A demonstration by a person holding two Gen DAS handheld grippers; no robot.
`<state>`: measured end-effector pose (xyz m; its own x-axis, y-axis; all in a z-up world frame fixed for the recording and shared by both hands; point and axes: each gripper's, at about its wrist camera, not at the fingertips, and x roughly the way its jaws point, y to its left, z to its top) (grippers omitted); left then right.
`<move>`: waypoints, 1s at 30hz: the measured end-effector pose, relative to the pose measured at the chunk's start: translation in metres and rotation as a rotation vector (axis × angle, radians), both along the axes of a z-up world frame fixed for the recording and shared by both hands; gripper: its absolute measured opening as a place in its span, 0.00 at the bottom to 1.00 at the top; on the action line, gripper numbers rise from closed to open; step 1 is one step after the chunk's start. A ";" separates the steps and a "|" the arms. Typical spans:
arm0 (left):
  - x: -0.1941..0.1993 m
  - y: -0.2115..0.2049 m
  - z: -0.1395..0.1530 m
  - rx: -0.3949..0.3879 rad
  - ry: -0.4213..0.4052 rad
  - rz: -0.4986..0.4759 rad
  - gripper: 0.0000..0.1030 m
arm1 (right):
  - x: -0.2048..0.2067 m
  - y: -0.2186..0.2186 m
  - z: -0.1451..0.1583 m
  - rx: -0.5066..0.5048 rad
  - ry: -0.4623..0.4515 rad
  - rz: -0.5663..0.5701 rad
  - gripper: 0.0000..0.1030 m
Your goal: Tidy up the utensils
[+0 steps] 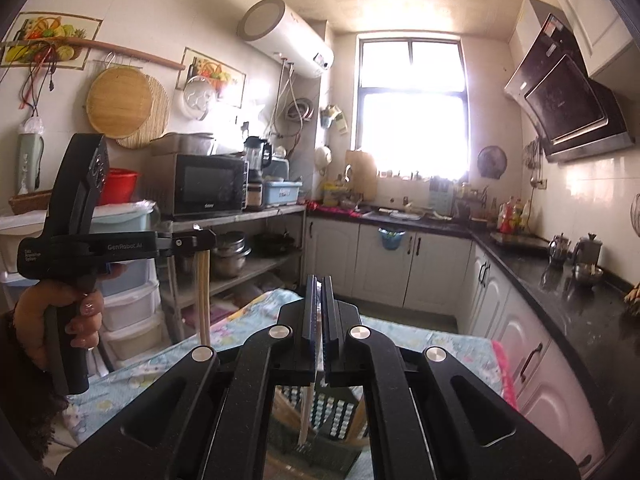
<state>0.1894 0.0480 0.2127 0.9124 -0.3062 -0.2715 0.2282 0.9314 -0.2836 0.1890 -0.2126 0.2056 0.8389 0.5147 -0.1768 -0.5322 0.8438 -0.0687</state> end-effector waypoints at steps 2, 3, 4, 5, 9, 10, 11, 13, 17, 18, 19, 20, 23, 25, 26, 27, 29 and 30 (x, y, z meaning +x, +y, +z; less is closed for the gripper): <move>0.004 0.000 0.003 0.001 -0.012 0.012 0.02 | 0.003 -0.001 0.004 0.006 -0.010 -0.007 0.02; 0.006 0.000 0.005 0.004 -0.021 0.020 0.02 | 0.004 -0.002 0.005 0.007 -0.014 -0.009 0.02; 0.008 -0.001 0.007 0.009 -0.029 0.028 0.02 | 0.006 -0.002 0.007 0.008 -0.021 -0.013 0.02; 0.008 -0.001 0.008 0.013 -0.034 0.031 0.02 | 0.008 -0.002 0.009 0.006 -0.028 -0.018 0.02; 0.014 -0.005 0.015 0.033 -0.064 0.048 0.02 | 0.013 0.002 0.016 -0.008 -0.064 -0.028 0.02; 0.016 -0.006 0.016 0.039 -0.071 0.053 0.02 | 0.013 0.003 0.017 -0.016 -0.075 -0.034 0.02; 0.017 -0.007 0.016 0.043 -0.076 0.056 0.02 | 0.014 0.004 0.017 -0.020 -0.083 -0.036 0.02; 0.022 -0.009 0.016 0.058 -0.091 0.069 0.02 | 0.016 0.005 0.018 -0.029 -0.097 -0.041 0.02; 0.030 -0.014 0.012 0.076 -0.102 0.081 0.02 | 0.024 0.007 0.018 -0.046 -0.108 -0.059 0.02; 0.032 -0.015 0.010 0.078 -0.101 0.084 0.02 | 0.026 0.007 0.018 -0.048 -0.105 -0.062 0.02; 0.034 -0.016 0.008 0.082 -0.101 0.088 0.02 | 0.029 0.006 0.017 -0.048 -0.102 -0.066 0.02; 0.036 -0.017 0.006 0.083 -0.103 0.089 0.02 | 0.031 0.005 0.016 -0.046 -0.097 -0.069 0.02; 0.041 -0.020 0.000 0.084 -0.105 0.087 0.02 | 0.040 0.002 0.011 -0.042 -0.080 -0.082 0.02; 0.045 -0.020 -0.006 0.081 -0.104 0.085 0.02 | 0.044 0.001 0.007 -0.043 -0.074 -0.088 0.02; 0.047 -0.019 -0.009 0.077 -0.104 0.086 0.02 | 0.045 0.002 0.005 -0.043 -0.070 -0.089 0.02; 0.048 -0.019 -0.011 0.074 -0.102 0.085 0.02 | 0.049 0.001 0.002 -0.043 -0.059 -0.093 0.02; 0.051 -0.018 -0.017 0.065 -0.098 0.091 0.02 | 0.053 0.002 -0.003 -0.038 -0.040 -0.096 0.02; 0.052 -0.018 -0.020 0.061 -0.097 0.091 0.02 | 0.054 0.002 -0.005 -0.038 -0.036 -0.097 0.02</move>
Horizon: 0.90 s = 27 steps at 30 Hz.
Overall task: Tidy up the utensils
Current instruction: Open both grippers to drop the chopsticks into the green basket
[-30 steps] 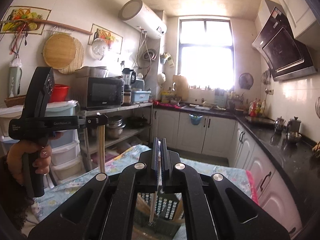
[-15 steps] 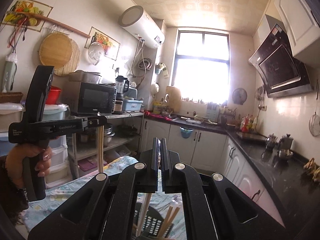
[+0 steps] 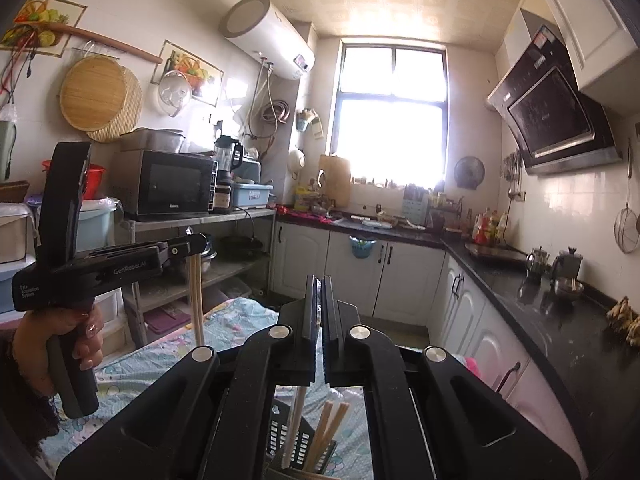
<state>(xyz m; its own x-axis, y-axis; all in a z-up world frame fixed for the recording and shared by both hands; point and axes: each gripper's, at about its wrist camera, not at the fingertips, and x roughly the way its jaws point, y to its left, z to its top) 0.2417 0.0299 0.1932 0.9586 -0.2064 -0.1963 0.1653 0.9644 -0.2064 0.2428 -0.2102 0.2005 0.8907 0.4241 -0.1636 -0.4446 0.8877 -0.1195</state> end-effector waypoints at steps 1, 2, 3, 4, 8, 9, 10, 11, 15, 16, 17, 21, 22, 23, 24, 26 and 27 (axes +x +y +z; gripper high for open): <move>0.001 0.000 -0.002 -0.003 0.000 0.000 0.02 | 0.001 0.000 -0.002 -0.001 0.003 -0.002 0.02; 0.002 0.001 -0.005 -0.005 0.002 0.000 0.02 | 0.003 0.000 -0.005 -0.001 0.007 -0.005 0.02; 0.004 0.000 -0.007 -0.006 0.004 -0.002 0.02 | 0.005 0.000 -0.007 0.001 0.010 -0.007 0.02; 0.005 0.000 -0.010 -0.007 0.006 -0.003 0.02 | 0.007 0.001 -0.009 0.002 0.015 -0.007 0.02; 0.007 -0.003 -0.021 -0.006 0.015 -0.008 0.03 | 0.012 0.004 -0.019 -0.007 0.022 -0.011 0.02; 0.007 -0.003 -0.023 -0.006 0.017 -0.008 0.03 | 0.014 0.005 -0.022 -0.009 0.027 -0.011 0.02; 0.008 -0.004 -0.026 -0.006 0.022 -0.012 0.03 | 0.016 0.007 -0.024 -0.011 0.031 -0.011 0.02; 0.009 -0.004 -0.029 -0.006 0.026 -0.014 0.03 | 0.017 0.009 -0.027 -0.013 0.036 -0.011 0.02; 0.009 -0.006 -0.038 -0.002 0.035 -0.019 0.03 | 0.023 0.013 -0.036 -0.020 0.049 -0.009 0.02; 0.010 -0.006 -0.040 -0.003 0.039 -0.023 0.03 | 0.024 0.013 -0.039 -0.021 0.054 -0.009 0.02; 0.010 -0.007 -0.042 -0.002 0.045 -0.025 0.03 | 0.026 0.014 -0.042 -0.020 0.062 -0.008 0.02; 0.011 -0.008 -0.050 -0.002 0.063 -0.036 0.03 | 0.030 0.018 -0.051 -0.023 0.087 -0.006 0.02; 0.011 -0.009 -0.052 -0.002 0.072 -0.040 0.03 | 0.031 0.019 -0.054 -0.023 0.095 -0.005 0.02; 0.012 -0.008 -0.054 -0.002 0.078 -0.042 0.03 | 0.032 0.019 -0.056 -0.025 0.101 -0.006 0.02; 0.012 -0.008 -0.056 -0.003 0.087 -0.045 0.03 | 0.033 0.020 -0.058 -0.028 0.111 -0.007 0.02; 0.013 -0.008 -0.060 -0.004 0.104 -0.053 0.03 | 0.035 0.021 -0.062 -0.028 0.129 -0.011 0.02; 0.014 -0.008 -0.062 -0.004 0.113 -0.053 0.03 | 0.035 0.021 -0.063 -0.026 0.136 -0.011 0.02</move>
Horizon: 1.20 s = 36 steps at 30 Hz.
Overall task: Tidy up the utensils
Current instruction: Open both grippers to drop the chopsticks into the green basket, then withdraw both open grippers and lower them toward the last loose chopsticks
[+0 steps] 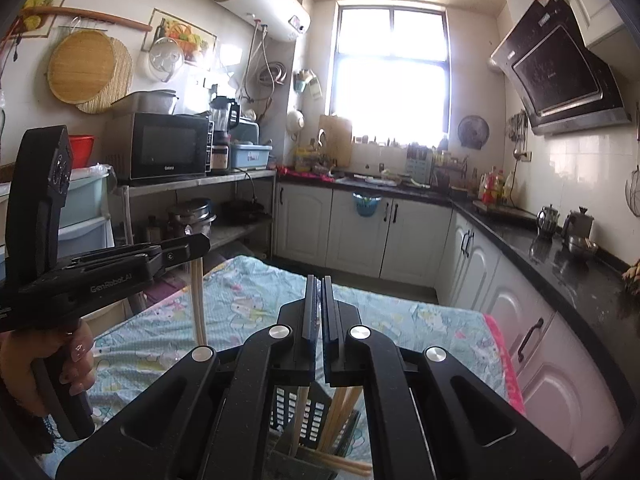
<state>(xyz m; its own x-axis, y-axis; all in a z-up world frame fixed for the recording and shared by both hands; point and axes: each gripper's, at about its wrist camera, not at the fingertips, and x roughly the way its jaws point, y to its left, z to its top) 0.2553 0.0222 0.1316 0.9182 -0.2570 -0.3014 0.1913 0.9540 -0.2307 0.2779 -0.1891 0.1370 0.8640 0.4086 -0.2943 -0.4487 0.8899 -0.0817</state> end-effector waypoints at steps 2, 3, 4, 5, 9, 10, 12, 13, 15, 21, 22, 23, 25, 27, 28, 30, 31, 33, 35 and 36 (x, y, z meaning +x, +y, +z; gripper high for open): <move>0.001 0.001 -0.003 -0.002 0.017 -0.004 0.03 | 0.001 0.000 -0.003 0.003 0.015 -0.003 0.03; 0.001 0.001 -0.004 -0.002 0.023 -0.005 0.03 | 0.001 0.000 -0.005 0.003 0.024 -0.006 0.03; 0.000 0.002 -0.006 -0.003 0.030 -0.004 0.06 | 0.001 -0.001 -0.006 0.003 0.029 -0.008 0.03; 0.000 0.003 -0.007 -0.004 0.034 -0.005 0.07 | 0.001 -0.001 -0.008 0.004 0.037 -0.007 0.03; -0.004 0.004 -0.009 0.002 0.046 0.004 0.17 | 0.000 -0.003 -0.012 0.006 0.055 -0.007 0.09; -0.005 0.004 -0.009 0.000 0.046 0.006 0.20 | -0.001 -0.003 -0.013 0.007 0.057 -0.008 0.15; -0.007 0.006 -0.010 -0.006 0.050 0.008 0.25 | -0.003 -0.005 -0.012 0.013 0.059 -0.011 0.23; -0.008 0.007 -0.010 -0.006 0.052 0.012 0.29 | -0.004 -0.006 -0.013 0.014 0.059 -0.011 0.24; -0.010 0.008 -0.009 -0.008 0.054 0.015 0.35 | -0.007 -0.007 -0.011 0.013 0.056 -0.012 0.28; -0.021 0.015 -0.007 -0.014 0.050 0.034 0.66 | -0.015 -0.014 -0.011 0.016 0.053 -0.015 0.41; -0.023 0.017 -0.007 -0.016 0.051 0.037 0.71 | -0.017 -0.015 -0.010 0.016 0.053 -0.016 0.44; -0.026 0.018 -0.005 -0.018 0.049 0.042 0.74 | -0.018 -0.016 -0.010 0.017 0.052 -0.016 0.45; -0.031 0.021 -0.002 -0.027 0.041 0.047 0.84 | -0.024 -0.018 -0.009 0.020 0.047 -0.015 0.51; -0.039 0.026 0.002 -0.038 0.028 0.053 0.90 | -0.028 -0.020 -0.008 0.021 0.043 -0.014 0.53; -0.043 0.028 0.004 -0.041 0.023 0.058 0.90 | -0.032 -0.021 -0.007 0.021 0.039 -0.013 0.55; -0.048 0.032 0.006 -0.048 0.023 0.063 0.90 | -0.037 -0.023 -0.005 0.020 0.034 -0.013 0.57; -0.051 0.034 0.007 -0.051 0.027 0.067 0.90 | -0.039 -0.024 -0.004 0.021 0.033 -0.012 0.58; -0.057 0.036 0.007 -0.055 0.028 0.073 0.90 | -0.045 -0.025 -0.003 0.021 0.030 -0.011 0.59; -0.065 0.038 0.006 -0.053 0.030 0.076 0.90 | -0.051 -0.027 -0.003 0.020 0.028 -0.007 0.60; -0.068 0.039 0.006 -0.050 0.032 0.081 0.90 | -0.053 -0.028 -0.003 0.019 0.028 -0.006 0.60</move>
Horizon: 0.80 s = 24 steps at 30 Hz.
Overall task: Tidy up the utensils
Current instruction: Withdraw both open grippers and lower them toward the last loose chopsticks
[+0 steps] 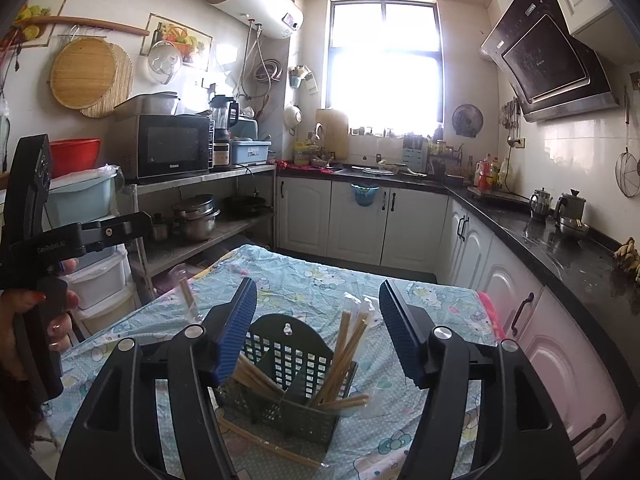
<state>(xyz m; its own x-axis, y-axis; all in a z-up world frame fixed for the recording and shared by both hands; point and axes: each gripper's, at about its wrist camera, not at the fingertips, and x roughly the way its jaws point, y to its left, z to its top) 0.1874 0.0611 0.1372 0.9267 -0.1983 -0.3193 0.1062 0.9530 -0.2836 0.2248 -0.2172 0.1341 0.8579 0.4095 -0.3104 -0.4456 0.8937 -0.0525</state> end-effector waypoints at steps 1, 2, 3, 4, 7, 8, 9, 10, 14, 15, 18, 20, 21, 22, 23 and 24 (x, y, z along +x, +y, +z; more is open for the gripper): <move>-0.004 0.001 -0.001 0.003 0.001 0.004 0.90 | -0.003 -0.001 0.000 -0.001 -0.001 0.002 0.60; -0.008 0.002 -0.002 0.004 0.002 0.005 0.90 | -0.006 -0.002 -0.001 -0.003 0.000 0.003 0.60; -0.012 0.002 -0.003 0.003 0.003 0.006 0.90 | -0.009 -0.002 -0.001 -0.003 0.000 0.004 0.60; -0.017 0.004 -0.005 0.002 0.004 0.007 0.90 | -0.011 -0.004 -0.001 -0.003 0.000 0.005 0.60; -0.031 0.006 -0.011 -0.002 0.014 0.008 0.90 | -0.020 -0.006 -0.004 -0.006 0.005 0.007 0.60; -0.034 0.007 -0.012 -0.002 0.018 0.010 0.90 | -0.022 -0.006 -0.005 -0.007 0.007 0.007 0.60; -0.039 0.008 -0.016 -0.003 0.025 0.010 0.90 | -0.025 -0.007 -0.006 -0.008 0.010 0.008 0.60; -0.044 0.009 -0.019 -0.003 0.032 0.009 0.90 | -0.027 -0.008 -0.008 -0.009 0.013 0.009 0.60; -0.061 0.011 -0.031 -0.006 0.061 0.013 0.90 | -0.036 -0.009 -0.015 -0.010 0.029 0.016 0.60; -0.063 0.010 -0.033 -0.007 0.067 0.011 0.90 | -0.038 -0.009 -0.018 -0.012 0.034 0.016 0.60; -0.068 0.009 -0.043 -0.007 0.093 0.008 0.90 | -0.041 -0.010 -0.025 -0.014 0.051 0.020 0.60; -0.072 0.006 -0.051 -0.002 0.112 0.001 0.90 | -0.043 -0.012 -0.029 -0.015 0.062 0.018 0.60; -0.072 0.005 -0.054 0.000 0.120 -0.002 0.90 | -0.043 -0.013 -0.032 -0.014 0.071 0.017 0.60; -0.072 0.002 -0.058 0.002 0.131 -0.010 0.90 | -0.044 -0.014 -0.034 -0.014 0.079 0.018 0.60; -0.073 -0.001 -0.062 0.007 0.141 -0.019 0.90 | -0.044 -0.015 -0.036 -0.015 0.088 0.018 0.60; -0.074 -0.005 -0.066 0.013 0.149 -0.024 0.90 | -0.044 -0.016 -0.040 -0.021 0.096 0.017 0.60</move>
